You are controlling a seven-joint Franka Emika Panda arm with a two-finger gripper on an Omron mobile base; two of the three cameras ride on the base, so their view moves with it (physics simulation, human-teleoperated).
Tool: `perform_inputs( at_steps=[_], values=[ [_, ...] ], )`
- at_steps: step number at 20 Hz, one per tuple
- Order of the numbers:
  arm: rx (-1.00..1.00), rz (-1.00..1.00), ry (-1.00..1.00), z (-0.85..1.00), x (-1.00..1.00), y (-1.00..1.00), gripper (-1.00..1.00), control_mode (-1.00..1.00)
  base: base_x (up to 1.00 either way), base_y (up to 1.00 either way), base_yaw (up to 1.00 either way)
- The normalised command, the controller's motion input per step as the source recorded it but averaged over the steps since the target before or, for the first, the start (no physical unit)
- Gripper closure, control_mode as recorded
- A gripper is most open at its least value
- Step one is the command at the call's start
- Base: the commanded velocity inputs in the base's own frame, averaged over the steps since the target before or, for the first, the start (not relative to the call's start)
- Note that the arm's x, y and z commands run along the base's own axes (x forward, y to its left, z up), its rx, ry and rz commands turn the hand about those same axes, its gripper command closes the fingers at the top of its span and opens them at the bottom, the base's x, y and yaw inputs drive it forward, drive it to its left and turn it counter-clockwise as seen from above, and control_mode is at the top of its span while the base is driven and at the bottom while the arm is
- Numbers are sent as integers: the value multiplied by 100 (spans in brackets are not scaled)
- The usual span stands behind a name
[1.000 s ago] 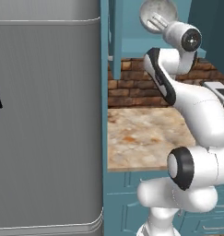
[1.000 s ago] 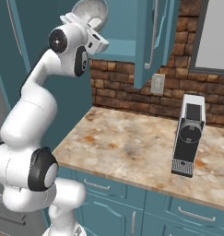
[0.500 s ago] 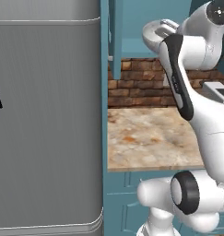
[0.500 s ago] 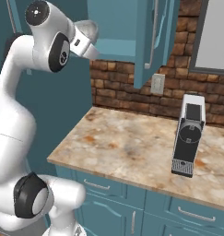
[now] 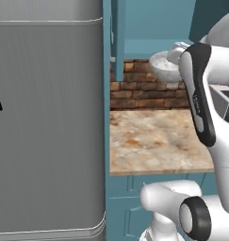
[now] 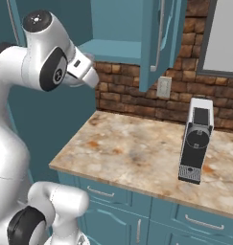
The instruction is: Take the smaller bowl and place it next to the appetizer plate on the dining counter , and place the larger bowl next to the plate with cooked food.
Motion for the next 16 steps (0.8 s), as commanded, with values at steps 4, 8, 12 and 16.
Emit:
perform_inputs(
  at_steps=[4, 8, 12, 16],
  values=[
    [0, 5, 6, -21, -48, 2, 100, -100, 0, 0, 0],
    [0, 7, 3, -2, -27, 4, 100, 100, -15, 0, 3],
    [0, 0, 0, 0, 0, 0, 100, 100, -93, 0, 12],
    [0, 0, 0, 0, 0, 0, 100, 100, -100, 0, 9]
  ],
)
